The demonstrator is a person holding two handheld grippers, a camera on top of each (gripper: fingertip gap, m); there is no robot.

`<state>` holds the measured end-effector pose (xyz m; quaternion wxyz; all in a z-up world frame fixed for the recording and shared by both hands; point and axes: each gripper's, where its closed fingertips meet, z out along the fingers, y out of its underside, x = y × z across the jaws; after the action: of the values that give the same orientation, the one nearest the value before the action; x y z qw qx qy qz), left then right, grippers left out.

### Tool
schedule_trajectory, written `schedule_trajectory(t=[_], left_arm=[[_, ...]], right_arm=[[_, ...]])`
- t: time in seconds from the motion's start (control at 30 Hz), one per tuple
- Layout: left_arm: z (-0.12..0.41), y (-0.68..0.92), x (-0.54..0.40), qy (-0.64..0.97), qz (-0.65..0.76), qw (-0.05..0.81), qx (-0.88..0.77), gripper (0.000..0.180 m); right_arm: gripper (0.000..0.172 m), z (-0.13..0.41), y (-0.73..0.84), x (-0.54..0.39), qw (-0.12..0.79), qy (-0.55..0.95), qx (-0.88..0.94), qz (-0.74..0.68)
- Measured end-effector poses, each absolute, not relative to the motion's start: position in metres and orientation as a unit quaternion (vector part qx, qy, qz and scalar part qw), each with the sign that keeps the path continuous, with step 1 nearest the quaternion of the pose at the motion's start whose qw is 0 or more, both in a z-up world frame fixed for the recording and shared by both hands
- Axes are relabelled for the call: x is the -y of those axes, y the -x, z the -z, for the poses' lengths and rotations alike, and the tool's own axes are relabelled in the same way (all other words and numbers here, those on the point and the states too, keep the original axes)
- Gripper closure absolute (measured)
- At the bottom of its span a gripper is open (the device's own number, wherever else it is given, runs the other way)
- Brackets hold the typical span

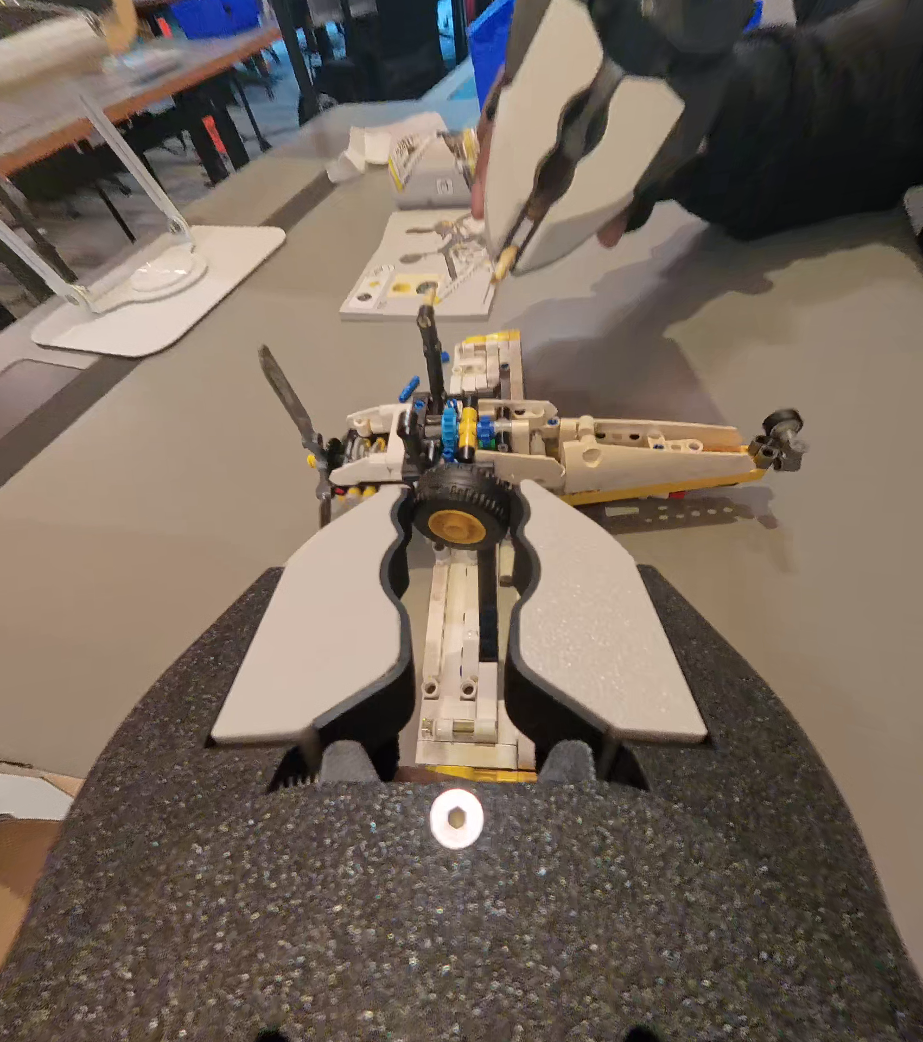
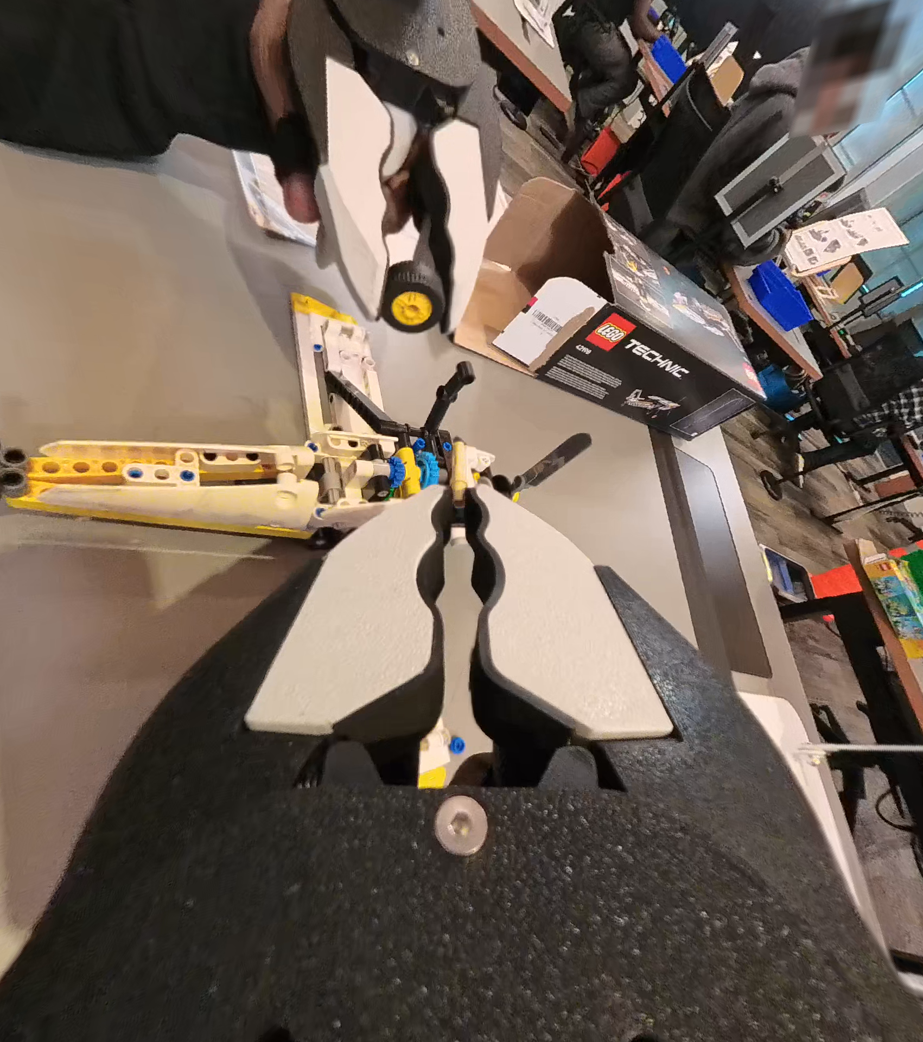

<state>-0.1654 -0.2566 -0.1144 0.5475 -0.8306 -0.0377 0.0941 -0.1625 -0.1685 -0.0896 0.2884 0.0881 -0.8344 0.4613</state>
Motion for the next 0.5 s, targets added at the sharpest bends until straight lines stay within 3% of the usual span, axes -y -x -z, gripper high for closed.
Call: schedule_trajectory(t=[0.27,0.5], left_arm=[[0.153,0.175,0.255,0.879,-0.112,0.461,0.049,0.146],[0.132,0.181,0.244,0.846,-0.157,0.508,0.036,0.146]], right_arm=[[0.167,0.092,0.168,0.173,0.29,-0.088,0.843,-0.444],[0.167,0.09,0.183,0.207,0.319,-0.142,0.851,-0.392]])
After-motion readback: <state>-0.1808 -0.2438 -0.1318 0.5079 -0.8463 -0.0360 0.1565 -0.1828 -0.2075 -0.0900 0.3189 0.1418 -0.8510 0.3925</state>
